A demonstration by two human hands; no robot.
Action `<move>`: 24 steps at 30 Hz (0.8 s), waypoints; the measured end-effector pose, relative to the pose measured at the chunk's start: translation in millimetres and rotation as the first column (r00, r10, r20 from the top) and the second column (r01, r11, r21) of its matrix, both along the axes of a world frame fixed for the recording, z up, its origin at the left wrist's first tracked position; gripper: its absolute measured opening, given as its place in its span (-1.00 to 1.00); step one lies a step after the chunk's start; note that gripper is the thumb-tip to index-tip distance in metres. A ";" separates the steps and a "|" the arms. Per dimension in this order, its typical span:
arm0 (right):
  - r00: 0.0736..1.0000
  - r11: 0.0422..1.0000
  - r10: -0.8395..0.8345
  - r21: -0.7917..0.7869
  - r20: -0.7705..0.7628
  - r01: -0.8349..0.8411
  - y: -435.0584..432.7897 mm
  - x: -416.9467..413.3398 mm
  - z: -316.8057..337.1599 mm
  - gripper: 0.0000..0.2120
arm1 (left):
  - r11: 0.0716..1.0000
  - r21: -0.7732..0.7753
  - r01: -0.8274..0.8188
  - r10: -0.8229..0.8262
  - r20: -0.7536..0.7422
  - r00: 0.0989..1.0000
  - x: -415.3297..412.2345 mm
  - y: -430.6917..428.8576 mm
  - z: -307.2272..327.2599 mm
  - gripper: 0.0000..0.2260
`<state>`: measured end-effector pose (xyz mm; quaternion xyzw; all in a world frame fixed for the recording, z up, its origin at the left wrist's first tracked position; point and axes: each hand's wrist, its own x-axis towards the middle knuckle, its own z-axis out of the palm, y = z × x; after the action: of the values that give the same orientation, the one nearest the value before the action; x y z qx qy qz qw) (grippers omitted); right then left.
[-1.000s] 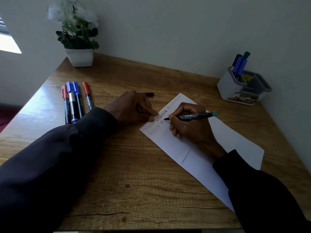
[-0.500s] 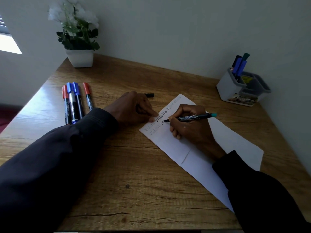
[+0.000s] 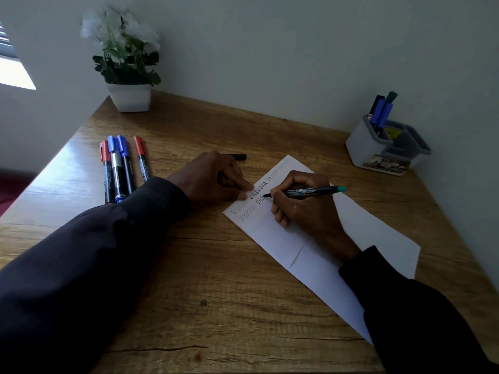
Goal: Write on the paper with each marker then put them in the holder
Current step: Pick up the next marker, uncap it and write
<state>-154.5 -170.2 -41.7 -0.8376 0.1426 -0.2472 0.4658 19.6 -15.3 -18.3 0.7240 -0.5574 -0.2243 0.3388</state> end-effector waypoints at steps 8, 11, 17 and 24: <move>0.999 0.999 -0.039 -0.003 -0.023 0.039 0.0 0.8 0.0 -0.90 | 1.000 0.019 -0.006 0.007 -0.014 1.000 0.7 -0.4 -0.4 -0.75; 0.996 0.997 -0.066 -0.031 -0.054 0.064 0.0 0.8 0.7 -0.89 | 1.000 0.025 -0.003 0.003 0.004 1.000 1.5 -1.5 -1.9 -0.76; 0.998 0.998 -0.060 0.000 0.009 0.060 0.0 1.7 -0.7 -0.89 | 0.999 0.035 0.007 -0.008 0.019 1.000 1.6 -2.1 -2.0 -0.74; 0.996 0.996 -0.083 0.031 -0.025 0.083 -0.1 2.0 0.6 -0.89 | 0.999 0.042 0.010 -0.011 0.009 1.000 1.8 -3.2 -3.0 -0.74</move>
<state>-152.5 -170.3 -41.1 -0.8262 0.1868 -0.2539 0.4668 21.4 -18.5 -21.3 0.7289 -0.5581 -0.2341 0.3199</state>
